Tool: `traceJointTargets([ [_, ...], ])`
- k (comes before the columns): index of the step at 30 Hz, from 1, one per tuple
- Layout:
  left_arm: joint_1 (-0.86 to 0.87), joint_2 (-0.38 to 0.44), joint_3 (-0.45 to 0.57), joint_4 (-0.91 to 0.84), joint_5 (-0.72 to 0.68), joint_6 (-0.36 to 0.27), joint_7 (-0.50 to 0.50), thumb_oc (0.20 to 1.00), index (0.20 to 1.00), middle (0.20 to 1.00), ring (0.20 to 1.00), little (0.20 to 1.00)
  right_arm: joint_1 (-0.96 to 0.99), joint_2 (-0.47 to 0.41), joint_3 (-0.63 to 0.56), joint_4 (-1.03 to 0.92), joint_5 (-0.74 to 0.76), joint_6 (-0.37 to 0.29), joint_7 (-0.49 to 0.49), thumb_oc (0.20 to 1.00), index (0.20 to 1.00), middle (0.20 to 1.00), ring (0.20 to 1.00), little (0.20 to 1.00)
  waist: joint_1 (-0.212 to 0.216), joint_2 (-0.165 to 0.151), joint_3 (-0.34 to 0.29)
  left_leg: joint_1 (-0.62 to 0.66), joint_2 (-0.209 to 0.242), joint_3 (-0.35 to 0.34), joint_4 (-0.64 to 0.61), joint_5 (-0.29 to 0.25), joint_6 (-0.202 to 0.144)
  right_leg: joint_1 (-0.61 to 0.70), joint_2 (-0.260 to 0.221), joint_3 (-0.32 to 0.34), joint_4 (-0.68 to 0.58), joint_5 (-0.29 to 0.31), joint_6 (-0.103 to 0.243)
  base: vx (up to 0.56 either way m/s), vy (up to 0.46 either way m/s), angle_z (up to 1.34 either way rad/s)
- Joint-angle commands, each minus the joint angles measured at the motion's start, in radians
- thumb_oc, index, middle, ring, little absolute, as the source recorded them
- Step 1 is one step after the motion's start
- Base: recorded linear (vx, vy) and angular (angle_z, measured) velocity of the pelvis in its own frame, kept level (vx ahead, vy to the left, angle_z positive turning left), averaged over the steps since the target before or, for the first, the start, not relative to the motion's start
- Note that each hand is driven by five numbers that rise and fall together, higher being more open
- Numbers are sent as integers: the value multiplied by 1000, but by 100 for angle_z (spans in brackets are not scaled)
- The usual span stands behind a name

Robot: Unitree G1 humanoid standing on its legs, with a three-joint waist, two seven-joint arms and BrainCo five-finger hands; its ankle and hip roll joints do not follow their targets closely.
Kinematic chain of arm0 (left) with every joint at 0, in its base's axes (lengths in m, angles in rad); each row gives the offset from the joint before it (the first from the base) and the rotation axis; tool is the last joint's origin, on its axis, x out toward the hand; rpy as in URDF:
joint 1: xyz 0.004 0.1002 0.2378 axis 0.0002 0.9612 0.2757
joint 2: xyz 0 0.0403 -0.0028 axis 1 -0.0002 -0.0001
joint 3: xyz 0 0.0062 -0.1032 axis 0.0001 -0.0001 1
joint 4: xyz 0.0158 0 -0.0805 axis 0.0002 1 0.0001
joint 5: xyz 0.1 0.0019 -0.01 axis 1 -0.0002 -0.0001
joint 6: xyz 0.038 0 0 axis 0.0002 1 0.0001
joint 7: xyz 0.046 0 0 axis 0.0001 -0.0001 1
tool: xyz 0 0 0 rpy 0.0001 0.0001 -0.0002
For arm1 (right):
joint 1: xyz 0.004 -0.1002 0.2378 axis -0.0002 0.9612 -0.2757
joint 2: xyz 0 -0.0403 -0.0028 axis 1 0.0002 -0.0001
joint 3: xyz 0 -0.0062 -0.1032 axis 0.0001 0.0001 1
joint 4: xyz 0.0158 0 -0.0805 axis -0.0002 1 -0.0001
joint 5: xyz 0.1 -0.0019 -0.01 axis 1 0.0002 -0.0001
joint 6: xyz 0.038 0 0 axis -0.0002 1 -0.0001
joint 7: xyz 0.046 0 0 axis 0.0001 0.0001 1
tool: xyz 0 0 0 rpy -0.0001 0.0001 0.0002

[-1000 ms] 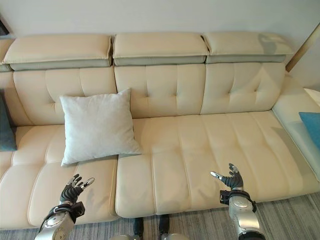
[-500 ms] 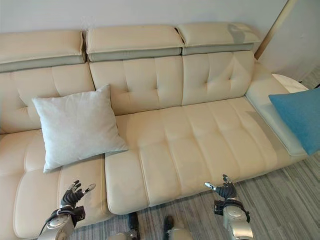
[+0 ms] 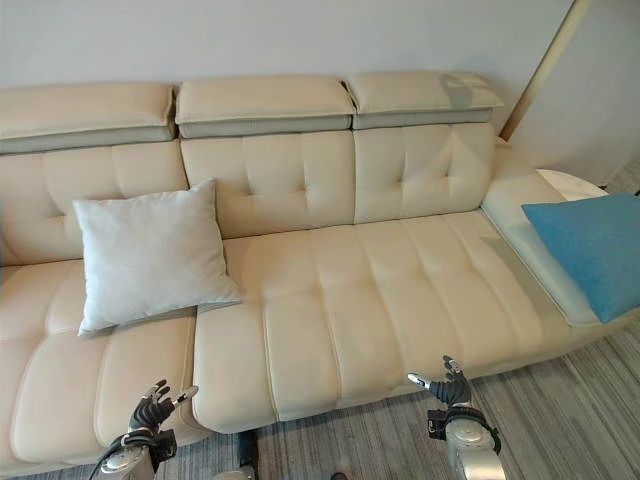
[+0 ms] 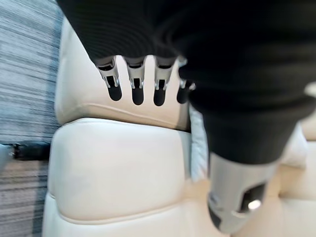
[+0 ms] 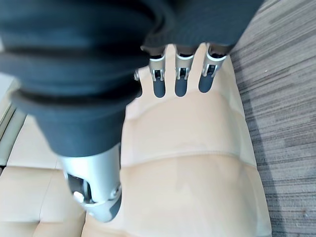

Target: Pick up all the scattered cushions and arrange them neatly on the sofa.

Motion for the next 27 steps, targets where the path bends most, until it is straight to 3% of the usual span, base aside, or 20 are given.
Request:
traceJointTargets([
  [1,-42,45,30,-61,38,-38,3,1000,1000,1000,1000,1000,-66,-10,-1,-49,0,-35,-6,1000,1000,1000,1000,1000,3,-74,40,48,-130,-28,15,-133,22,-34,-17,9,32,-85,1,-103,-78,8],
  [9,-26,32,9,-82,30,-36,-13,1000,1000,1000,1000,1000,-63,-4,23,-42,4,-39,2,1000,1000,1000,1000,1000,5,-77,3,129,-178,-69,84,-262,57,-49,-22,28,3,-56,10,-47,-6,-15],
  [17,-13,20,-37,-91,40,-16,-33,1000,1000,1000,1000,1000,-31,8,10,-37,2,-30,-6,1000,1000,1000,1000,1000,-29,-50,-13,190,-187,-88,-8,-262,66,-63,-20,36,35,-49,16,-35,121,-2],
  [27,-19,35,-56,-77,63,-4,-33,1000,1000,1000,1000,1000,5,48,15,-3,8,-22,-14,1000,1000,1000,1000,1000,-40,-58,-29,185,-178,-31,-8,-278,71,-77,-26,67,3,-8,45,-24,74,-14],
])
